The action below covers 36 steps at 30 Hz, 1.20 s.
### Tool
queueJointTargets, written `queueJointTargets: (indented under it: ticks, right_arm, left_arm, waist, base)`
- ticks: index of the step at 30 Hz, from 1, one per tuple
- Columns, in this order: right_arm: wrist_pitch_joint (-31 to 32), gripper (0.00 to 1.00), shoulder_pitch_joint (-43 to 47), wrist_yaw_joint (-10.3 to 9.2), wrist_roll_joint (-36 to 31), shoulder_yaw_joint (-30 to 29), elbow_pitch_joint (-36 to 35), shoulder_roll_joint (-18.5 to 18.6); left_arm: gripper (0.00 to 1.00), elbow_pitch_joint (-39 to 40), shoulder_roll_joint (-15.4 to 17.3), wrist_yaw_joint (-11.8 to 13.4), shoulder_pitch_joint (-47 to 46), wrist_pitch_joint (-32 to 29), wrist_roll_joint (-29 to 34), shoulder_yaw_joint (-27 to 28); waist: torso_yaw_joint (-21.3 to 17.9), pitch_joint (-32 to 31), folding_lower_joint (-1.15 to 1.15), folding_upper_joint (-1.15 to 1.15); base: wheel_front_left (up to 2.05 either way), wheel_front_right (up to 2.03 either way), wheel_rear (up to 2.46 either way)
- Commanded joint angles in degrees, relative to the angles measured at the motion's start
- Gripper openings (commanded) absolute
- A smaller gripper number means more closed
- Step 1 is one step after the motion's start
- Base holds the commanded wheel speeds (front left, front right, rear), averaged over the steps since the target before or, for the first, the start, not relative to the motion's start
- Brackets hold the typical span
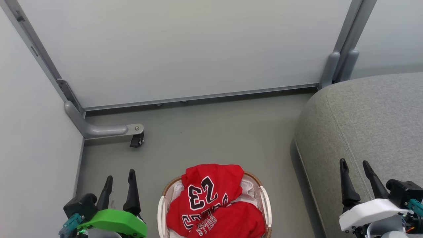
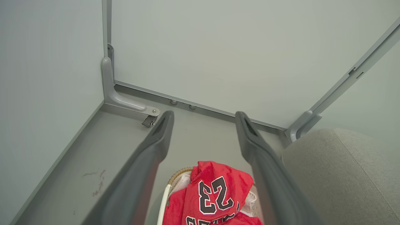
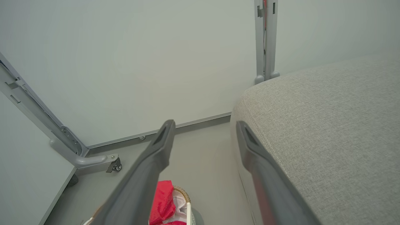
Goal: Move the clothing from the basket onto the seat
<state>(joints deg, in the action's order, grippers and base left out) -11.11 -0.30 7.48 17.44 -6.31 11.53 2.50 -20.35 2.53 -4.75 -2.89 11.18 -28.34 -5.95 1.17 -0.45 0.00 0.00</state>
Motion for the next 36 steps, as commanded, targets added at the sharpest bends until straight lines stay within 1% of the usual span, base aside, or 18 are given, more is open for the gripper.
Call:
queueJointTargets:
  ticks: [1, 23, 36]
  right_arm:
    - [-0.5, 1.00, 0.7, 0.02, -1.6, 0.0, -0.4, 0.4]
    - [-3.0, 1.00, 1.7, 0.01, -11.9, 0.1, -0.4, 0.5]
    - [-4.2, 1.00, 1.9, 0.00, -16.3, 0.3, 0.6, 0.6]
  left_arm:
    - [1.00, 0.0, 0.4, 0.3, 0.0, 0.4, 1.2, -0.1]
    - [1.00, -2.8, 0.5, 0.4, -0.3, 3.0, 9.0, -0.7]
    - [1.00, -4.1, 0.5, 0.6, -0.3, 4.1, 12.6, -1.4]
  waist:
    - [0.0, 0.0, 0.00, 0.00]
    - [0.2, 0.3, 0.00, 0.00]
    - [0.5, 0.5, 0.00, 0.00]
  base:
    - [0.00, 0.00, 0.00]
    - [0.00, 0.00, 0.00]
    - [0.00, 0.00, 0.00]
